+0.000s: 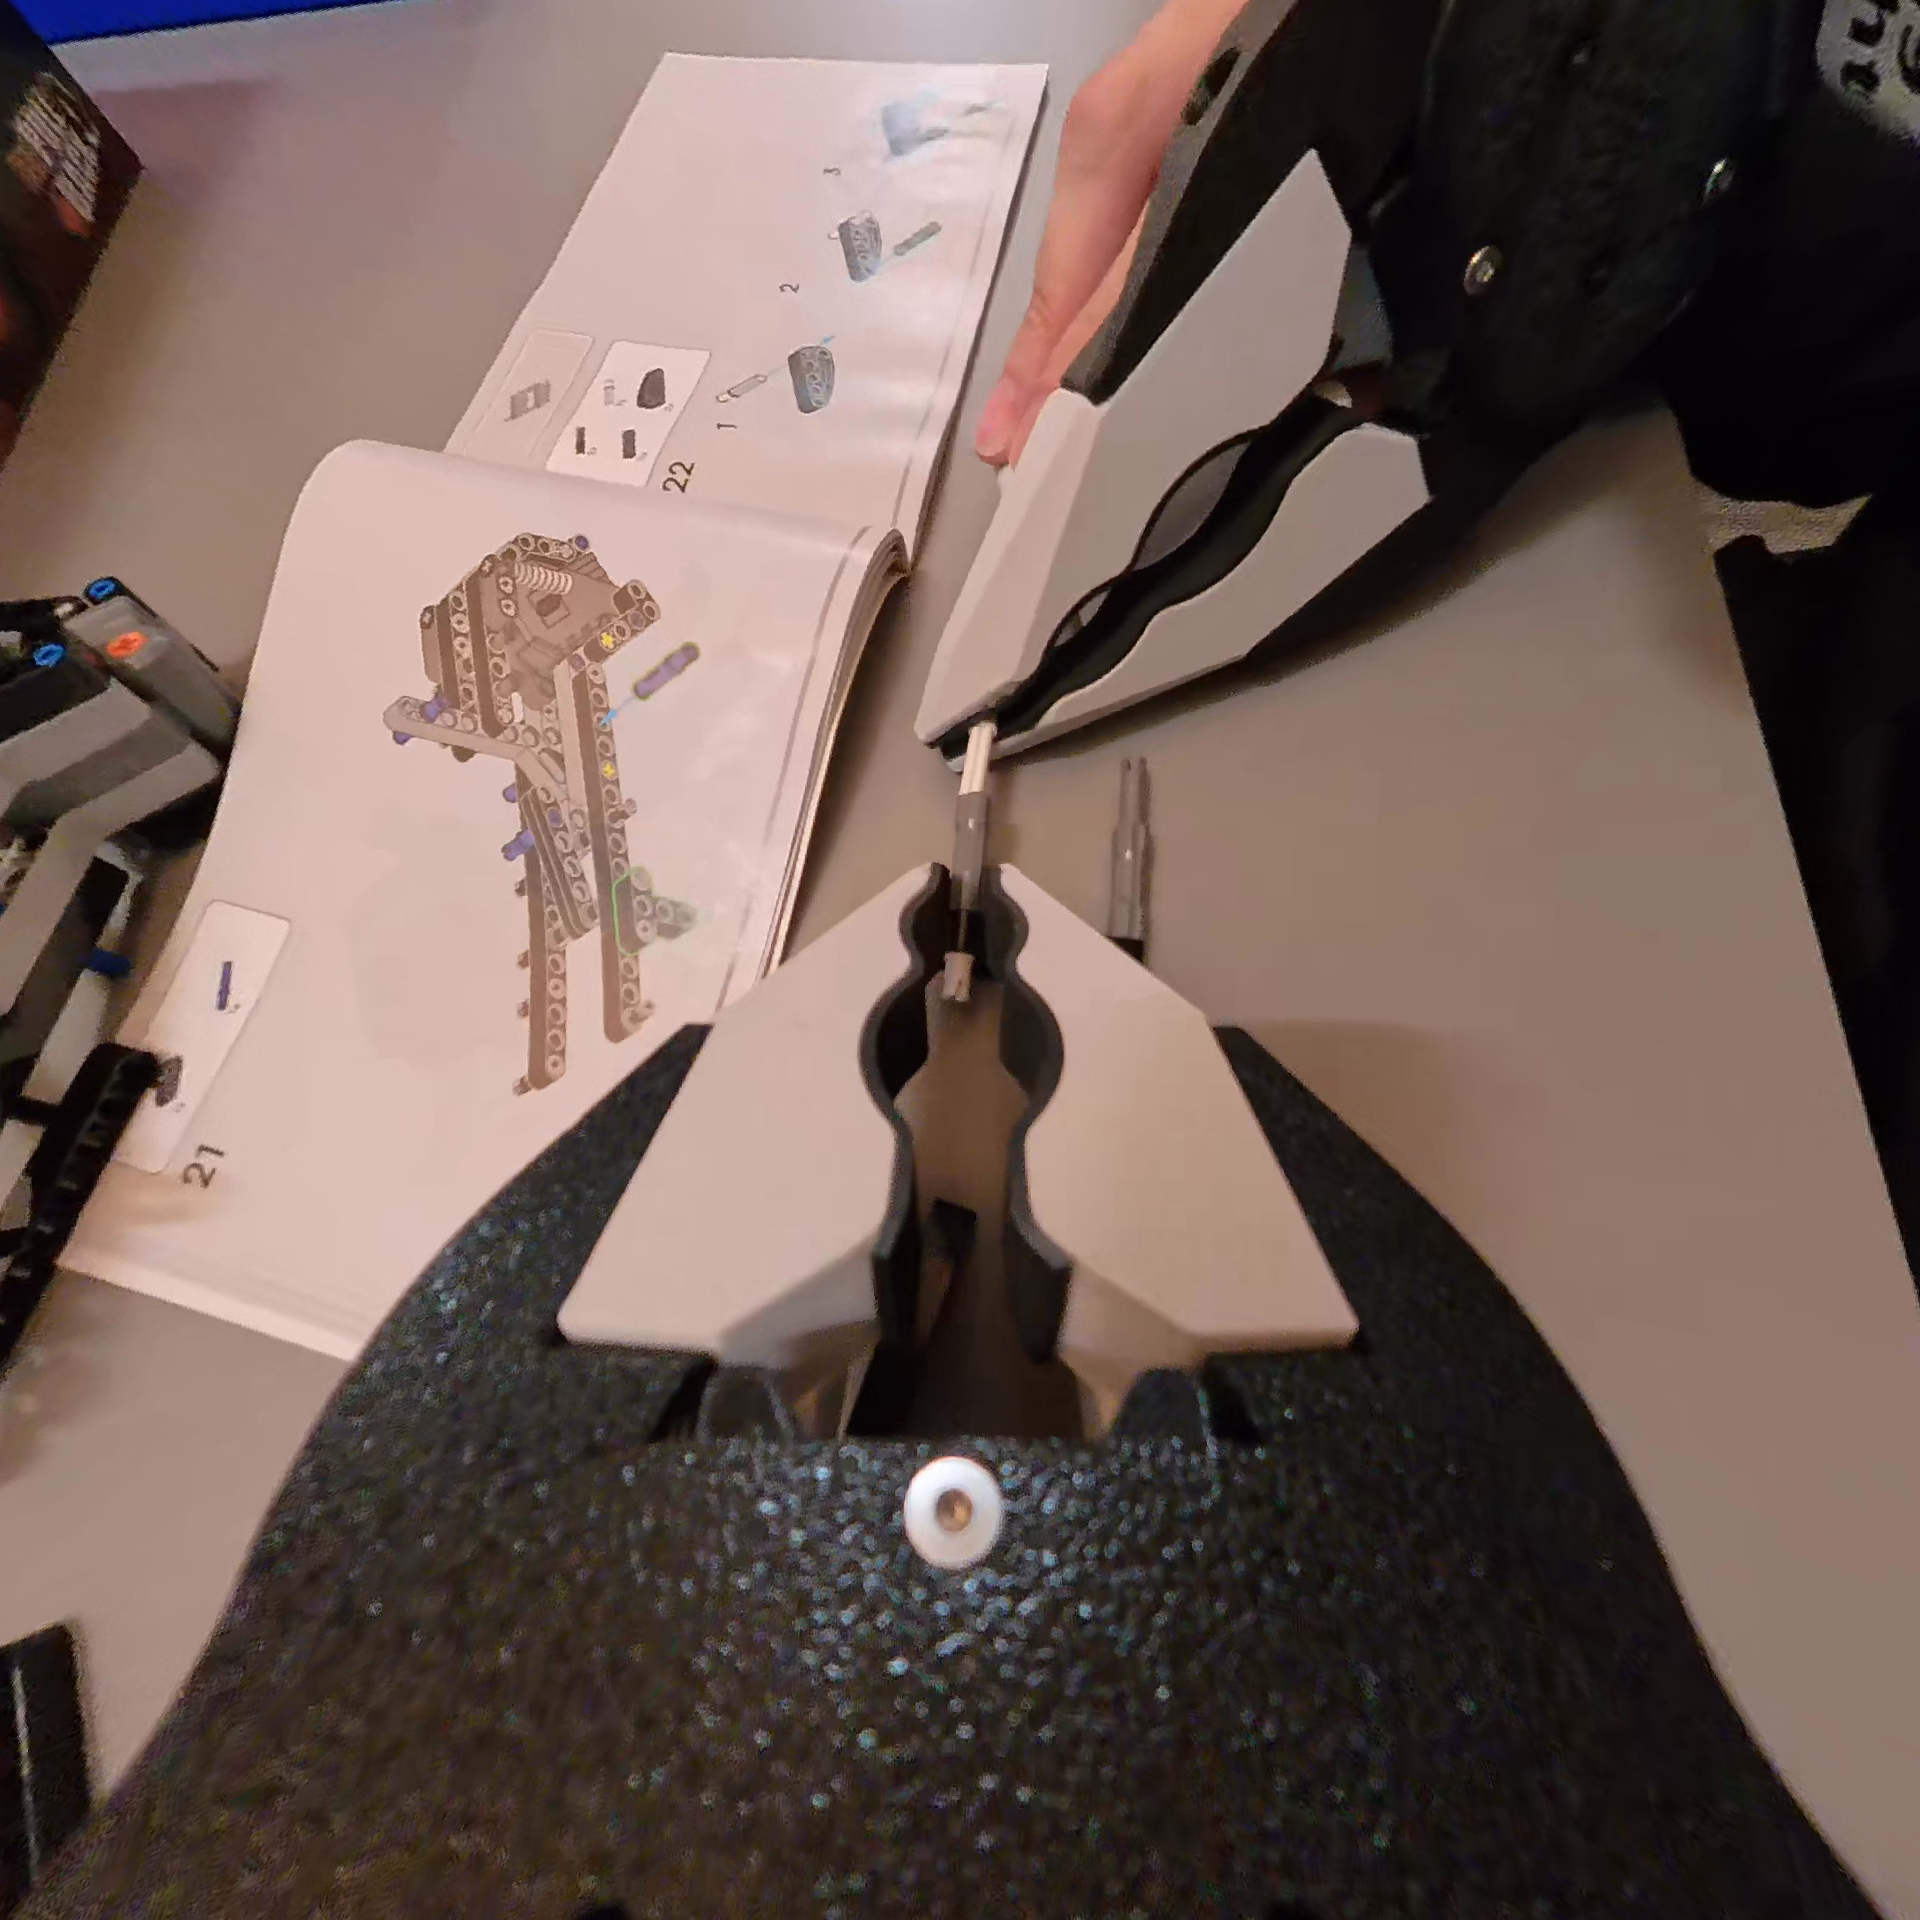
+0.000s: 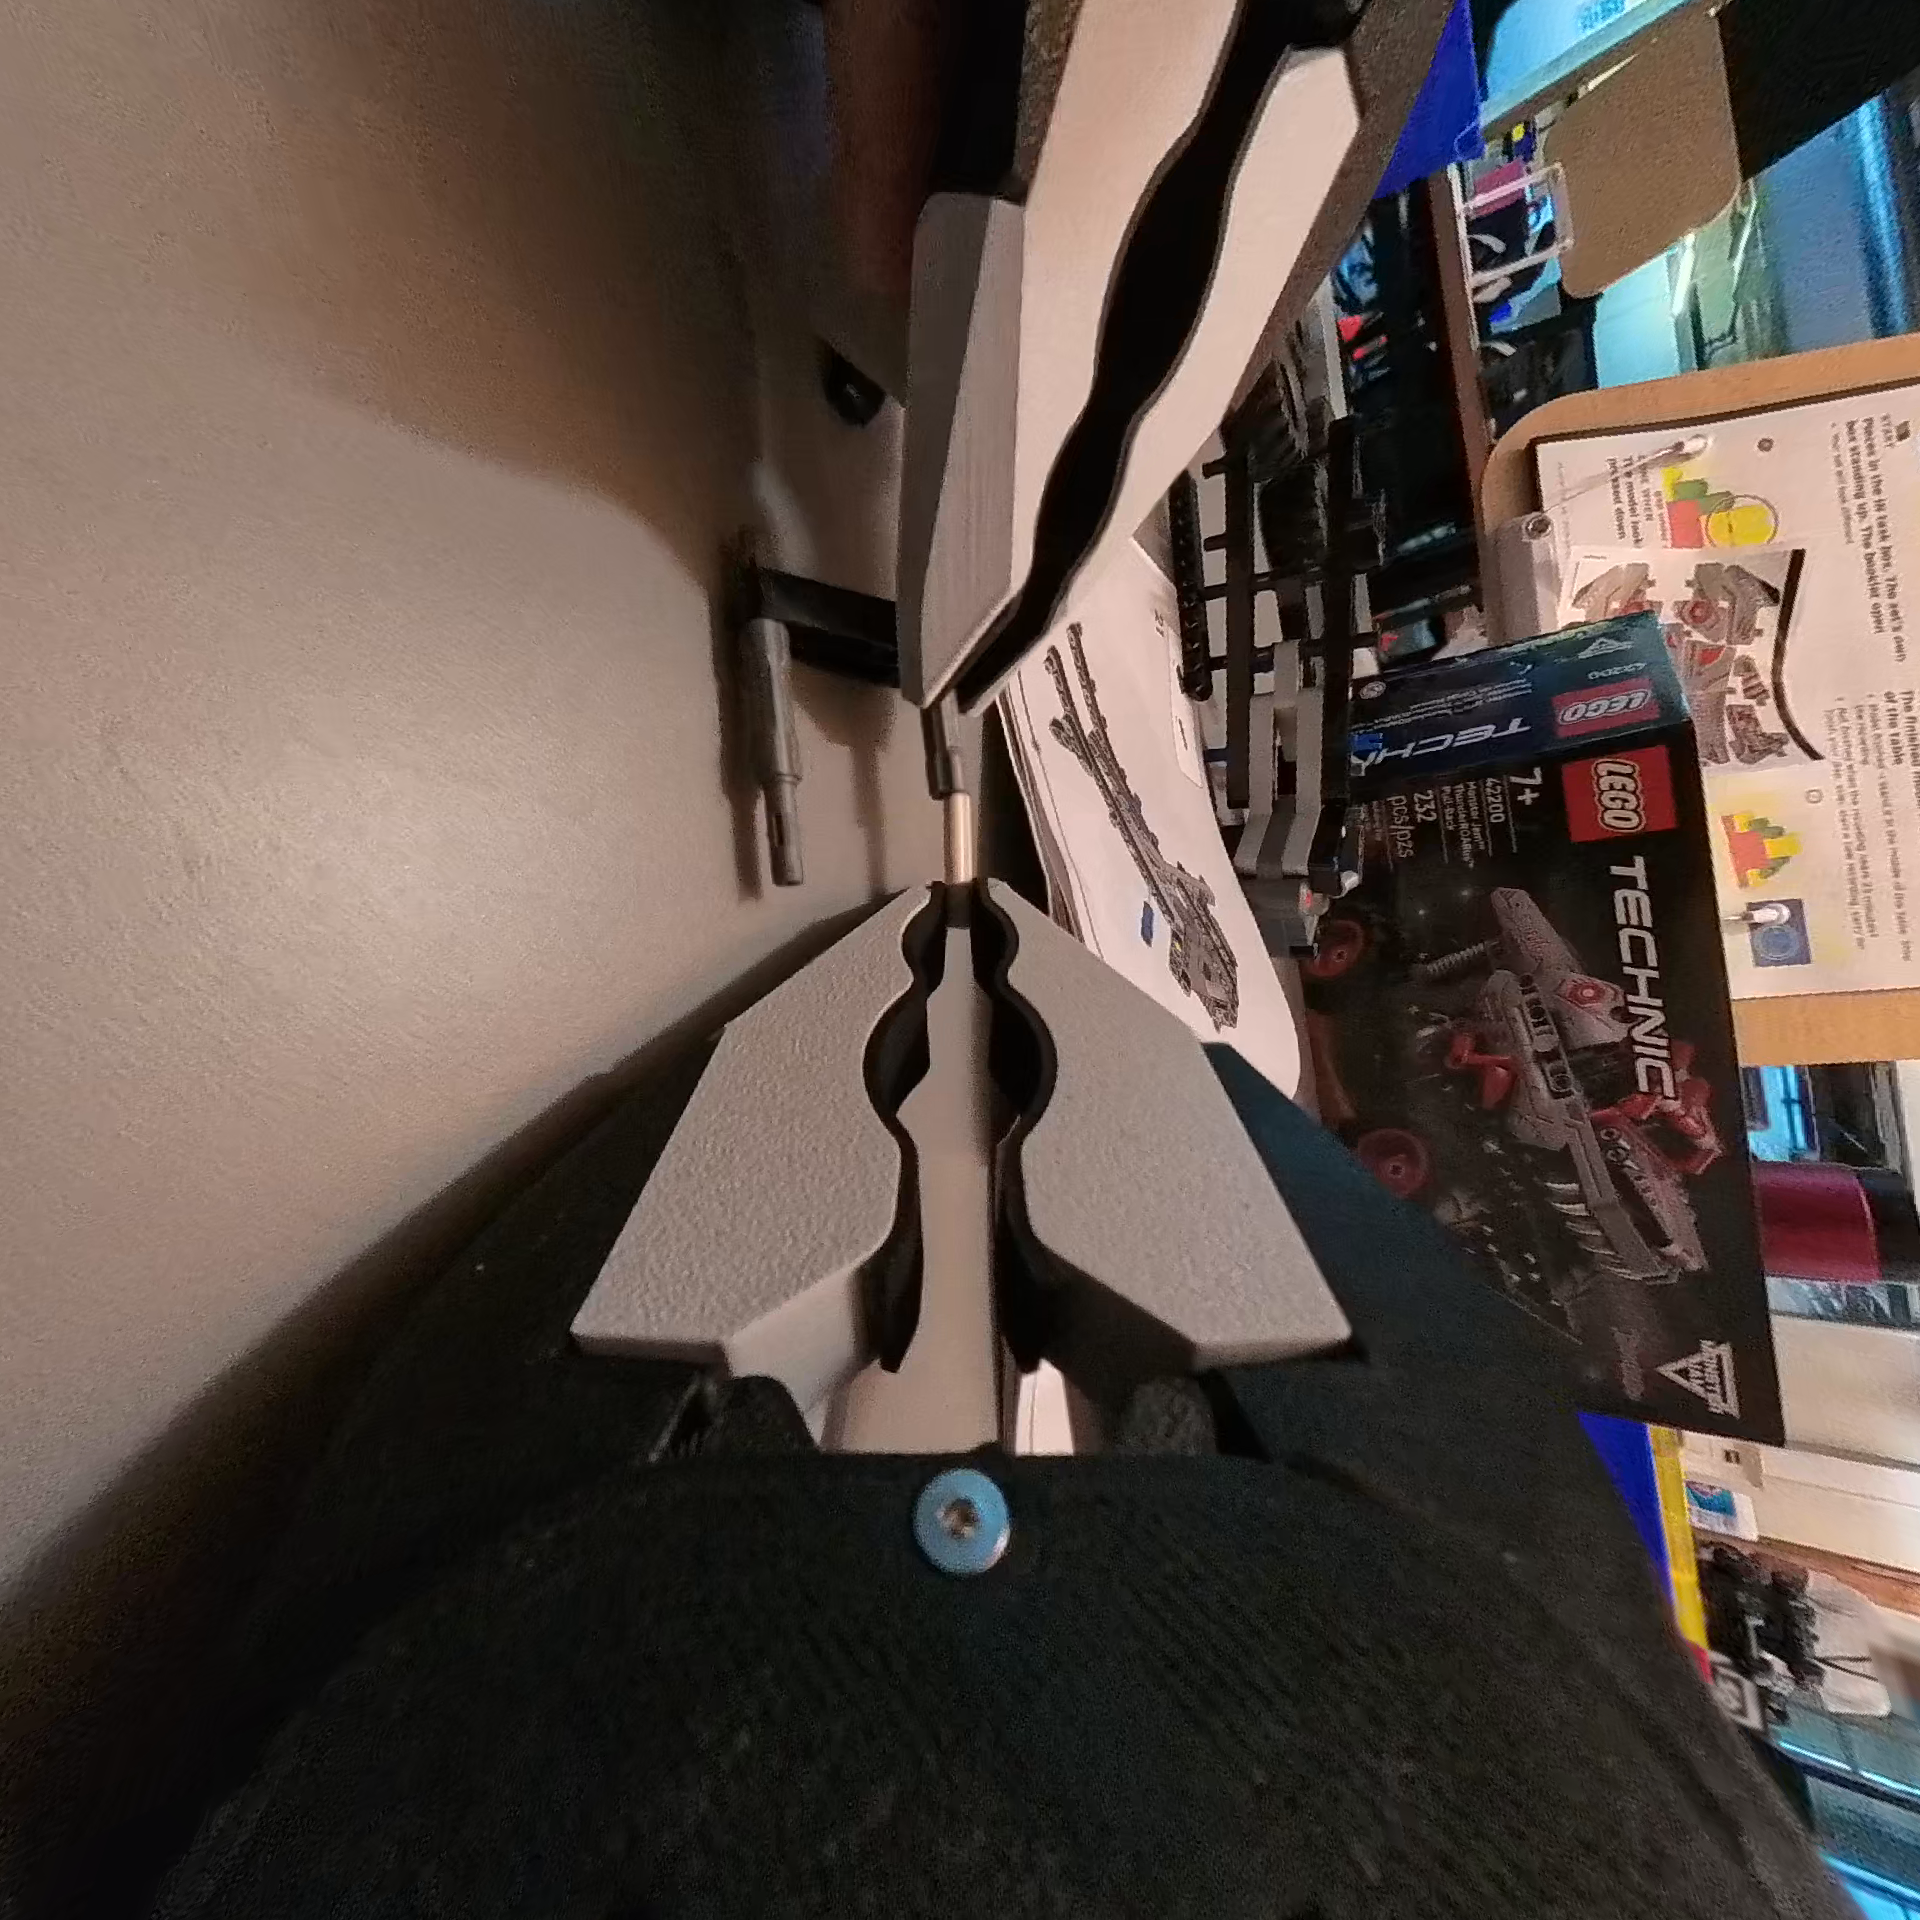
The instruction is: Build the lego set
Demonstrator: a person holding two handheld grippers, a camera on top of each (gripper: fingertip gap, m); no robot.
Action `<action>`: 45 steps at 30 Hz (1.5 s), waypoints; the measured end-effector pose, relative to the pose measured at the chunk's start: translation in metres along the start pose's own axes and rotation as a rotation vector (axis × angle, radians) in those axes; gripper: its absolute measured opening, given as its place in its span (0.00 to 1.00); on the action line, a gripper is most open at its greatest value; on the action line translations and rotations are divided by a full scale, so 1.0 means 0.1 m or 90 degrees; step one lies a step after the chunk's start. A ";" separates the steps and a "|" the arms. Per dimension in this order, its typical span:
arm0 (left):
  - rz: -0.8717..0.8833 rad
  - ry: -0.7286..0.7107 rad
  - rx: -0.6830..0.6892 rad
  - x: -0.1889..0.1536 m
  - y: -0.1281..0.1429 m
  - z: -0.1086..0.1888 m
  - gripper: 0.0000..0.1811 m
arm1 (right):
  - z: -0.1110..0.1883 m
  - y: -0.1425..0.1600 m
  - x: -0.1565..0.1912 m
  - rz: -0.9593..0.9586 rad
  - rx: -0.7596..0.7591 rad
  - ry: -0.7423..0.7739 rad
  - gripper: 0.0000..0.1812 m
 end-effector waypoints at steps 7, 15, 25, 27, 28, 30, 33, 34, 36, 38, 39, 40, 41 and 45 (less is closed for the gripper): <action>-0.021 -0.002 0.001 -0.01 -0.01 0.01 0.02 | 0.01 -0.02 0.02 0.062 0.012 0.015 0.01; -0.038 0.001 0.005 -0.02 0.00 0.00 0.02 | 0.02 -0.02 0.04 0.099 0.027 0.020 0.01; 0.028 0.016 -0.007 0.01 -0.01 0.01 0.02 | 0.03 -0.03 0.04 0.091 0.028 0.025 0.01; 0.055 0.037 -0.011 0.01 0.00 0.02 0.02 | 0.04 -0.03 0.02 0.094 0.024 0.042 0.01; 0.078 0.053 -0.015 0.01 0.00 0.03 0.02 | 0.05 -0.05 0.01 0.104 0.018 0.061 0.01; 0.109 0.081 -0.034 0.02 -0.02 0.05 0.02 | 0.09 -0.10 -0.04 0.125 0.003 0.109 0.01; 0.085 0.069 -0.026 0.02 -0.01 0.06 0.02 | 0.08 -0.09 -0.01 0.147 0.014 0.095 0.01; 0.060 0.056 -0.020 0.01 -0.01 0.06 0.02 | 0.07 -0.08 0.01 0.152 0.014 0.089 0.01; 0.010 0.027 -0.008 -0.01 -0.01 0.05 0.02 | 0.07 -0.08 0.02 0.168 0.024 0.077 0.01; -0.037 -0.001 0.012 -0.03 -0.02 0.03 0.02 | 0.06 -0.07 0.04 0.180 0.034 0.062 0.01; -0.062 -0.019 0.020 -0.04 -0.03 0.02 0.02 | 0.05 -0.05 0.07 0.185 0.041 0.043 0.01; -0.080 -0.036 0.015 -0.05 -0.07 0.02 0.02 | 0.05 -0.06 0.09 0.184 0.038 0.026 0.01; -0.089 -0.035 -0.001 -0.09 -0.14 0.02 0.02 | 0.05 -0.09 0.10 0.180 0.028 0.018 0.01; -0.145 -0.104 0.095 -0.10 -0.16 0.08 0.02 | 0.05 -0.11 0.04 0.142 0.043 0.019 0.01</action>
Point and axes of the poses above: each gripper's, where its closed fingertips meet, z back along the fingers, y out of its underside, x = y × z across the jaws, the point moved 7 cm from there along z, back along the fingers, and after that the axes turned 3 degrees about z, right-handed, at the moved point
